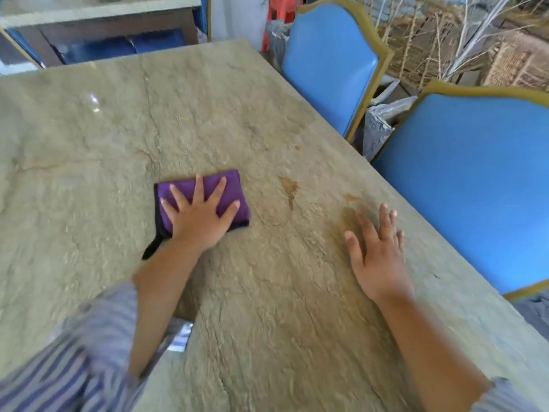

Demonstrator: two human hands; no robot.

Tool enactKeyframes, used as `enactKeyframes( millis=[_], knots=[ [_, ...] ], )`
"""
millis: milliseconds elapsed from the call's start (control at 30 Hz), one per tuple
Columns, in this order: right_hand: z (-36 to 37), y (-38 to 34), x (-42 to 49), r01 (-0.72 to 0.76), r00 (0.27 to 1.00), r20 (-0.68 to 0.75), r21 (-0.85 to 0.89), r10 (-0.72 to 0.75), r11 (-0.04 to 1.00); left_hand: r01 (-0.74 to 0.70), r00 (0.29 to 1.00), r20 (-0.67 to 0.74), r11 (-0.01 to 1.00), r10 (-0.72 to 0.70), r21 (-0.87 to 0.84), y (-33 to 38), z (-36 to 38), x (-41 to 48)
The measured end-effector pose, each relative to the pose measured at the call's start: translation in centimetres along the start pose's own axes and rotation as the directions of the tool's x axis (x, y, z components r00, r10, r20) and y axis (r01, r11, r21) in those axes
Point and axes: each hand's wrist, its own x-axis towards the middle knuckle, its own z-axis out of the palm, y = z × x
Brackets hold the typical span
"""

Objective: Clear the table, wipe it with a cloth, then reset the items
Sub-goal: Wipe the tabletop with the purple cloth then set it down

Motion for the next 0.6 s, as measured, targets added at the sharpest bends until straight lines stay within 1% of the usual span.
enactKeyframes(
  millis=[67,100,167,233,300,333,367,433,500,533,567,600],
  knots=[
    [0.1,0.0,-0.1,-0.004,1.0,-0.01,0.025,0.004,1.0,-0.024,0.999,0.023,1.0,0.024,-0.001,3.4,0.0,1.6],
    [0.0,0.1,0.0,-0.006,1.0,-0.017,0.047,0.007,0.999,-0.08,0.997,0.024,0.997,0.08,-0.006,5.1,0.3,0.8],
    [-0.1,0.0,-0.1,-0.001,1.0,-0.03,0.099,0.004,0.995,-0.223,0.974,0.023,0.975,0.223,-0.01,7.4,1.5,-4.0],
    [-0.5,-0.1,-0.5,0.006,0.998,-0.055,0.202,0.005,0.979,-0.353,0.935,-0.011,0.935,0.353,0.018,7.2,3.0,-10.4],
    [-1.3,0.0,-1.0,-0.012,0.998,-0.061,0.341,0.035,0.94,-0.422,0.904,-0.042,0.904,0.425,0.07,5.1,3.4,-14.4],
    [-1.8,0.4,-1.3,-0.014,0.998,-0.056,0.366,0.038,0.931,-0.417,0.907,-0.03,0.906,0.419,0.069,3.9,3.0,-14.3],
    [-2.3,1.1,-1.6,-0.004,0.998,-0.059,0.338,0.026,0.941,-0.381,0.924,-0.019,0.922,0.383,0.067,3.0,2.6,-13.1],
    [-3.1,3.5,-2.2,0.014,0.998,-0.068,0.217,0.001,0.976,-0.237,0.972,0.013,0.971,0.236,0.027,3.3,1.8,-9.1],
    [-3.7,5.9,-2.9,-0.038,0.997,-0.056,0.161,0.048,0.986,-0.112,0.993,0.023,0.993,0.113,-0.019,6.3,1.2,-5.5],
    [-3.9,6.8,-3.3,-0.079,0.995,-0.047,0.166,0.088,0.983,-0.104,0.994,0.027,0.994,0.104,-0.023,8.6,1.4,-5.0],
    [-4.1,7.3,-3.6,-0.107,0.992,-0.043,0.183,0.116,0.977,-0.147,0.989,0.03,0.989,0.148,-0.034,11.1,1.8,-5.4],
    [-4.2,7.6,-3.9,-0.116,0.991,-0.048,0.197,0.128,0.973,-0.233,0.972,0.029,0.972,0.234,-0.04,13.4,2.4,-6.9]
  ],
)
